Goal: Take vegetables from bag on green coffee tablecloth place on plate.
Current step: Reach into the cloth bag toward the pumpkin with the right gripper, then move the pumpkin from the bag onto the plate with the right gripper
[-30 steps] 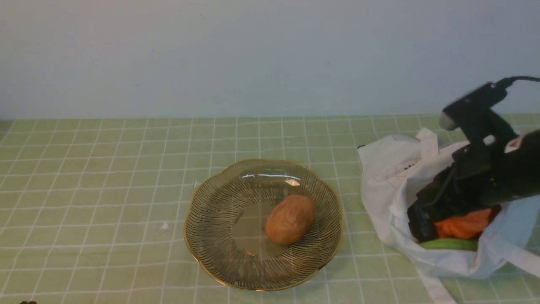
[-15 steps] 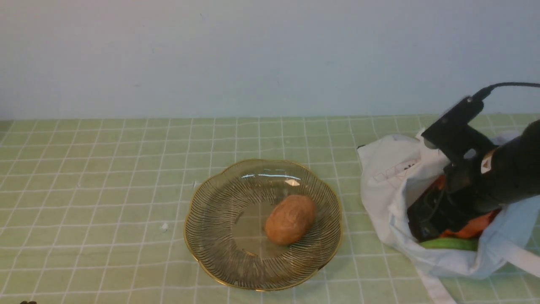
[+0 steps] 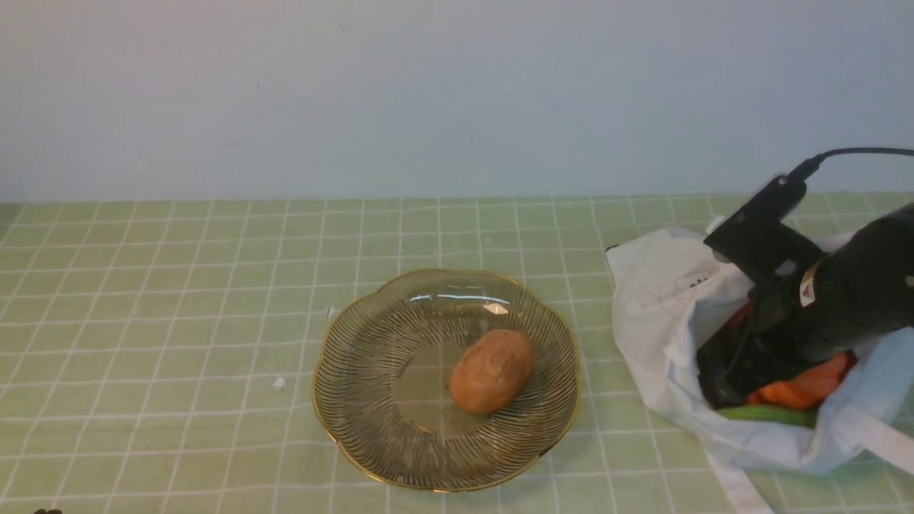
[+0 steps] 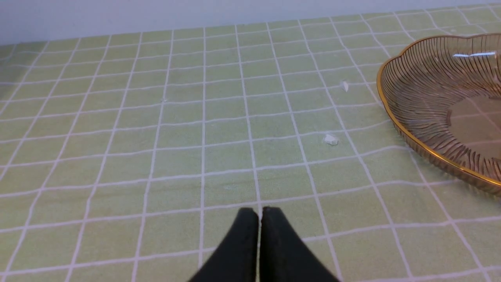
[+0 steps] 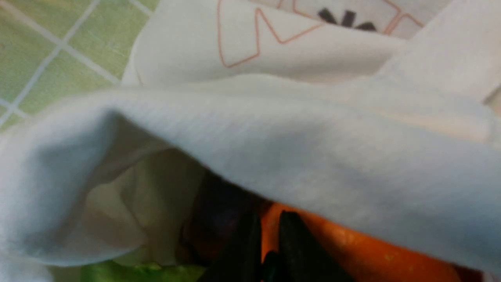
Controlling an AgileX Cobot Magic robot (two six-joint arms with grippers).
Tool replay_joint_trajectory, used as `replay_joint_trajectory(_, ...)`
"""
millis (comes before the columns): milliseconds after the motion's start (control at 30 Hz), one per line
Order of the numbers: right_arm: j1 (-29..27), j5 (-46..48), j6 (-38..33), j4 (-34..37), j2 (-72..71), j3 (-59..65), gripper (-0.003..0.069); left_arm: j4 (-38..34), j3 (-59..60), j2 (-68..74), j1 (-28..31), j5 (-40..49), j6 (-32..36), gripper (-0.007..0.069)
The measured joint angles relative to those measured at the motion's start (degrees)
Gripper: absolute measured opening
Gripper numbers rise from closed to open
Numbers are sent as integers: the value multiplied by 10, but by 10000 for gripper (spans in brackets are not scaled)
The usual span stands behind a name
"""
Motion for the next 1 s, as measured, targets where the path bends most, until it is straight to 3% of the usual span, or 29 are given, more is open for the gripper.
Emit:
replay_joint_trajectory(233, 0, 144, 10, 43, -43, -46, 22, 0, 0, 0, 0, 0, 0, -5)
replay_joint_trajectory(433, 0, 235, -35, 144, -161, -58, 22, 0, 0, 0, 0, 0, 0, -5)
replay_joint_trajectory(733, 0, 238, -161, 371, -209, -58, 22, 0, 0, 0, 0, 0, 0, -5)
replay_joint_trajectory(900, 2, 221, -261, 501, -159, -58, 22, 0, 0, 0, 0, 0, 0, -5)
replay_joint_trajectory(1000, 31, 208, -311, 543, -101, -73, 22, 0, 0, 0, 0, 0, 0, -5)
